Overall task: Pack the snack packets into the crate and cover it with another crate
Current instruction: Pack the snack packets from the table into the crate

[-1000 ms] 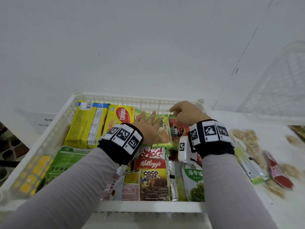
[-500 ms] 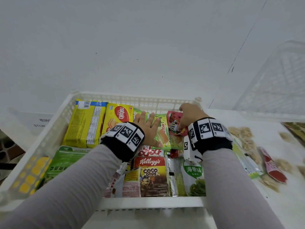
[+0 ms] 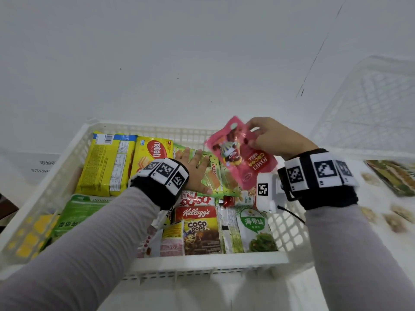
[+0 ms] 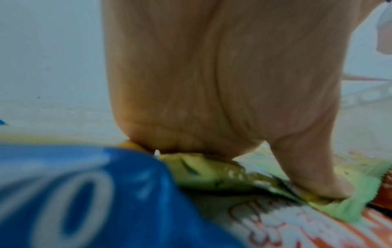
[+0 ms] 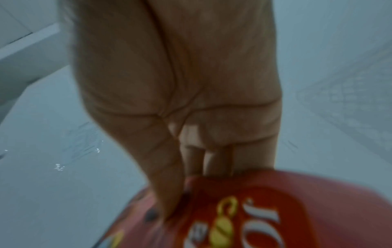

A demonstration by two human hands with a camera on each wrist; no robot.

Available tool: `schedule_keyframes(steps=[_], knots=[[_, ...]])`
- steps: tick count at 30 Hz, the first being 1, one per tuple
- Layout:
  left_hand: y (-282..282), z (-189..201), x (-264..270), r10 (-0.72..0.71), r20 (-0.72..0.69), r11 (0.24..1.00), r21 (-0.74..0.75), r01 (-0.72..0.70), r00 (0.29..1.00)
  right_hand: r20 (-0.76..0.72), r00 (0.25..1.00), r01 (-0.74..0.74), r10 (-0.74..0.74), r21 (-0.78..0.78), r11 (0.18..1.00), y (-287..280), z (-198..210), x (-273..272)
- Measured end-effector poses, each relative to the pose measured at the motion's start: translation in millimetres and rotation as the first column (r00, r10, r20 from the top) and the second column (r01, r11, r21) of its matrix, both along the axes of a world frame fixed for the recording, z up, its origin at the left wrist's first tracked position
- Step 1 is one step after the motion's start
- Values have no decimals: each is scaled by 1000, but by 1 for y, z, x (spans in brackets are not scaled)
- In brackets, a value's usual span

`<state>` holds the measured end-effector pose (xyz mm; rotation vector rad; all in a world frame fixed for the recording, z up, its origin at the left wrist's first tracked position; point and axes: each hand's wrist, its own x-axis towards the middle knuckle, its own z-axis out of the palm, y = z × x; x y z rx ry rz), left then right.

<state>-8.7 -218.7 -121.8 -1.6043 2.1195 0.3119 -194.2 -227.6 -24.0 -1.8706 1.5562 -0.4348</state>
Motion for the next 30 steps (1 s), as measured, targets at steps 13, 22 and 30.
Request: schedule_keyframes(steps=[13,22,30], knots=[[1,37,19,9,-316,998,64,12,949,-451,659,-558,603,244,793,38,-41,74],[3,50,32,100,-497,989,145,-31,862,-341,775,-516,532,144,844,32,-46,85],[0,41,23,23,-350,993,118,20,937,-581,729,-527,362,-139,838,50,-67,93]])
